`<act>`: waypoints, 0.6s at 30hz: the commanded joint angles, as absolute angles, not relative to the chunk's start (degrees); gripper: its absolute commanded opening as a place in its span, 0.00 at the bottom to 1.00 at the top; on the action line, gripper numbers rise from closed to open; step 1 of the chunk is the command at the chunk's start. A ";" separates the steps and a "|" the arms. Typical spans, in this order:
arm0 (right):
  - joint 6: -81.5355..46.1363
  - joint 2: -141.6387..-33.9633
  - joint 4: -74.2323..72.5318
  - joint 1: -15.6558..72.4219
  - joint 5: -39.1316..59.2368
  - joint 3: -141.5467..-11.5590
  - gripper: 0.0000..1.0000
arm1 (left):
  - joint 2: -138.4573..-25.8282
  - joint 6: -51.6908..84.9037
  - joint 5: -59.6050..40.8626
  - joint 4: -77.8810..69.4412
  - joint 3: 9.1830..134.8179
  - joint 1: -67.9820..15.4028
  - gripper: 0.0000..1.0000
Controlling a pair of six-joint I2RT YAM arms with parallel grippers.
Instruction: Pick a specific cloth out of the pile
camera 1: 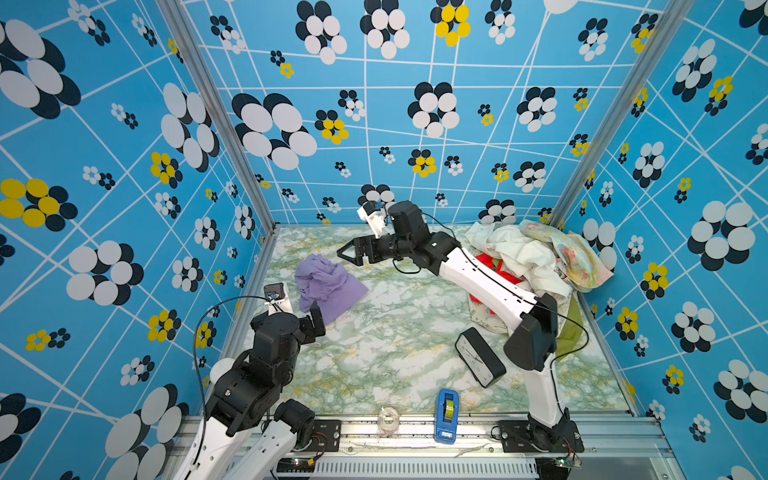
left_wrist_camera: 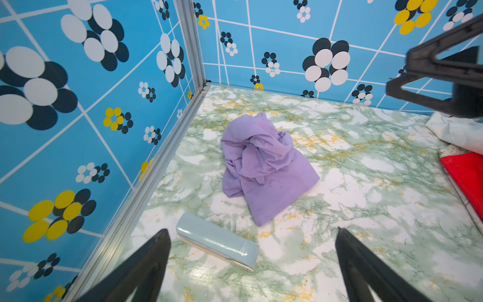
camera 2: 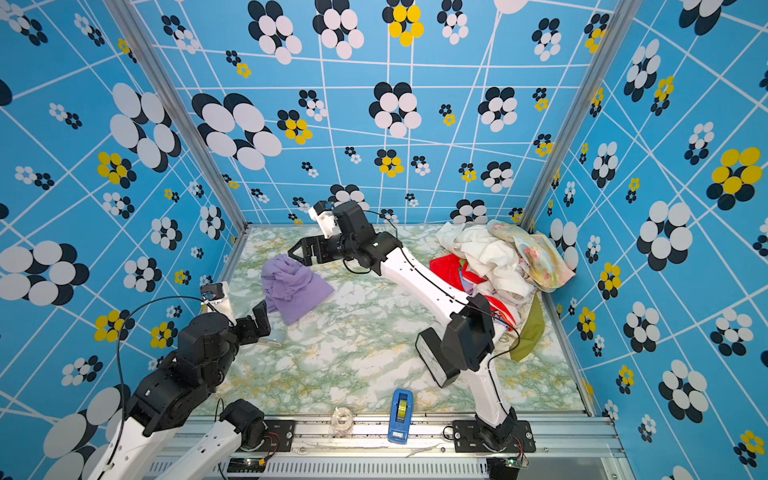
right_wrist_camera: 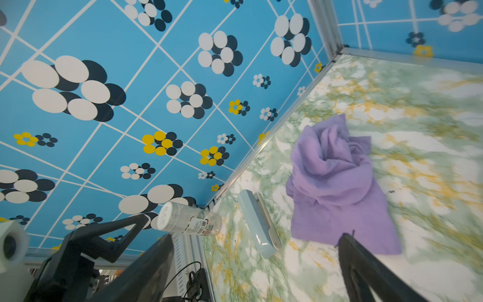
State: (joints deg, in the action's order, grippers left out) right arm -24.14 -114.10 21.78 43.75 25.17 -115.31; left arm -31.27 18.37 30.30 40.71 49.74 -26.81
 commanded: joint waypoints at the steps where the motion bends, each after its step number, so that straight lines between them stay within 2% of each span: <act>1: -19.85 -104.47 22.12 40.39 19.38 -104.73 0.99 | -32.97 16.09 28.44 37.35 50.45 -27.16 0.99; 11: -14.55 -74.86 24.06 27.87 3.89 -73.91 0.99 | -39.54 11.46 29.61 27.53 45.16 -26.10 0.99; 18: -5.14 -59.88 20.80 21.15 -11.75 -58.76 0.99 | -45.53 8.98 19.42 16.00 38.78 -17.12 0.99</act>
